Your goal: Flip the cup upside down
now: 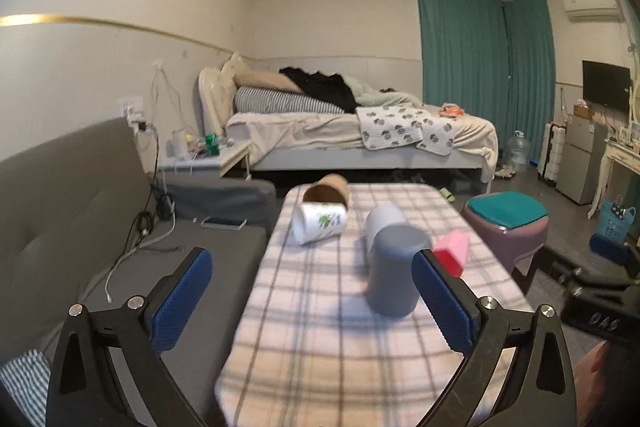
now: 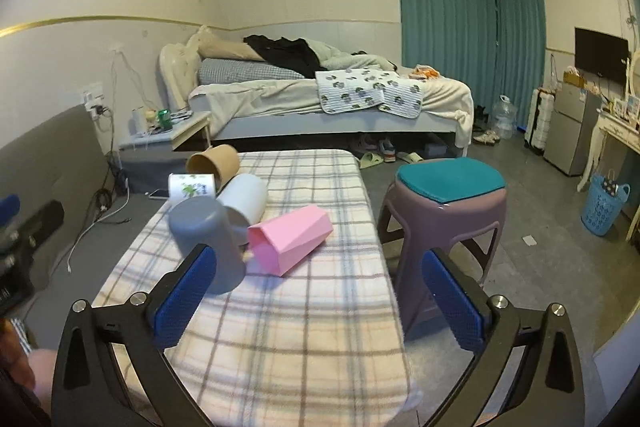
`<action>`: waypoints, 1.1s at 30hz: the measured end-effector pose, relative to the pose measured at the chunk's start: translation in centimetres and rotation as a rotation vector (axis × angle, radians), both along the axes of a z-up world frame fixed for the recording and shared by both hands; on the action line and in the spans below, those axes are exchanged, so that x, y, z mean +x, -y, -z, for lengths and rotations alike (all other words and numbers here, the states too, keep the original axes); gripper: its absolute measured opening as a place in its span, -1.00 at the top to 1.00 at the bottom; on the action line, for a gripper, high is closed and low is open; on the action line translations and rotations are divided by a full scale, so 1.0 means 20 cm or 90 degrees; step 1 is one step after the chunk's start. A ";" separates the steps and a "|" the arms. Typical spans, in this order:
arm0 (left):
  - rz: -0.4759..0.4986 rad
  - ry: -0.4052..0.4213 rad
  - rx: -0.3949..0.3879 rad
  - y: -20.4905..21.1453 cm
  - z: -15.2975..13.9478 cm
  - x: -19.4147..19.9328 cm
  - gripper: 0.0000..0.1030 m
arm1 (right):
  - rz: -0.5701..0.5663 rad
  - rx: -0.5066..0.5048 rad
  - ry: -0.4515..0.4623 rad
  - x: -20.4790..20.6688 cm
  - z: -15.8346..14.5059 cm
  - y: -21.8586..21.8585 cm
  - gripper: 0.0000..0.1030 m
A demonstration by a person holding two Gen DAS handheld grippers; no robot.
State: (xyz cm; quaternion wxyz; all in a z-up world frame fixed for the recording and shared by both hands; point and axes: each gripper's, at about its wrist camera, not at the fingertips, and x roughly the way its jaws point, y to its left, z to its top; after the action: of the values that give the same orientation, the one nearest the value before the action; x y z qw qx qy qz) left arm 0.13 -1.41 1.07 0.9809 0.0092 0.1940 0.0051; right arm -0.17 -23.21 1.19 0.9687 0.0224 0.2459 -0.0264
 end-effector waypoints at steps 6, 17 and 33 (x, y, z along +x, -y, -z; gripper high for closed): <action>-0.020 -0.019 -0.011 -0.06 0.07 -0.02 -1.00 | 0.000 0.022 0.012 -0.07 0.02 -0.04 -1.00; -0.021 -0.024 -0.027 -0.08 0.11 -0.04 -1.00 | 0.002 0.011 0.026 -0.08 0.03 -0.06 -1.00; -0.016 -0.038 -0.017 -0.05 0.12 -0.04 -1.00 | -0.006 0.004 0.024 -0.07 0.04 -0.08 -1.00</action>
State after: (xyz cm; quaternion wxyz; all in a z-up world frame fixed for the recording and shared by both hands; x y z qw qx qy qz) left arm -0.68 -0.35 -1.33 0.9747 -0.0058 0.2230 0.0146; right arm -1.48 -21.66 0.40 0.9732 0.0249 0.2277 -0.0208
